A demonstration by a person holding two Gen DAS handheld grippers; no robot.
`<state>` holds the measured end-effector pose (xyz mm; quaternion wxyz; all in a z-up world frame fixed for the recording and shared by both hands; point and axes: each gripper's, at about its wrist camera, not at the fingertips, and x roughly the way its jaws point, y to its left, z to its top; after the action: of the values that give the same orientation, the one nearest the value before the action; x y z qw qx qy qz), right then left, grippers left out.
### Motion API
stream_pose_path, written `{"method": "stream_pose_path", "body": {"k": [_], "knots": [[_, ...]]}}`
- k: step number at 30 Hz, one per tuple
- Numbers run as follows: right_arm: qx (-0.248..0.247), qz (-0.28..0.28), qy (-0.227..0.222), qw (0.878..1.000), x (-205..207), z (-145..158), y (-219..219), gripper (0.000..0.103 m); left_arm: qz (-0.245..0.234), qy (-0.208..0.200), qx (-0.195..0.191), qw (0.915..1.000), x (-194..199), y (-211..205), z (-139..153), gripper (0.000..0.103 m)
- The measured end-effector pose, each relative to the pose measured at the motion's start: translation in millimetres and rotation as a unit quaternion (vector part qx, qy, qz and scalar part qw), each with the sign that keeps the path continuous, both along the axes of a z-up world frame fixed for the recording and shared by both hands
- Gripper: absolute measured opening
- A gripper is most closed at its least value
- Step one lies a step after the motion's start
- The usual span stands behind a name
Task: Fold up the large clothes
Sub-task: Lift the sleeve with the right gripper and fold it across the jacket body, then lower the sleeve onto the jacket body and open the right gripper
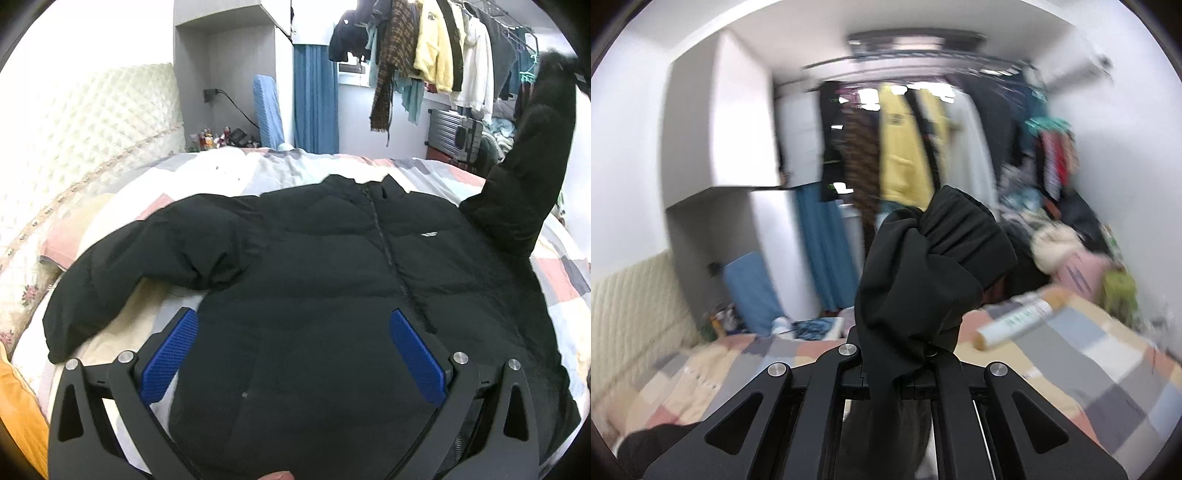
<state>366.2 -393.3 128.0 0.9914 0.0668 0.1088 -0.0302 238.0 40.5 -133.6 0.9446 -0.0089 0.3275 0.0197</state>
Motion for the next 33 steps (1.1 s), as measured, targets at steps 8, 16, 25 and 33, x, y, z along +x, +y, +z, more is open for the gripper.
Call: {"method": "stream_pose_path", "body": {"k": [8,16,25,33], "knots": [[-0.063,0.119,0.02,0.991,31.8,-15.5,176.0,0.003,0.017,0.0,-0.024,0.9996,-4.6,31.6,-1.2,0.103],[-0.1,0.229,0.112,0.962,63.8,-136.7,325.7,0.003,0.053,0.018,-0.037,0.9977,2.9,69.4,-15.9,0.103],[-0.133,0.283,0.204,0.928,85.4,-275.9,413.7,0.005,0.068,0.048,-0.064,0.9945,14.3,95.5,-37.8,0.103],[-0.122,0.274,0.269,0.915,92.6,-375.1,415.3,0.007,0.073,0.064,-0.072,0.9927,23.8,102.9,-54.4,0.103]]}}
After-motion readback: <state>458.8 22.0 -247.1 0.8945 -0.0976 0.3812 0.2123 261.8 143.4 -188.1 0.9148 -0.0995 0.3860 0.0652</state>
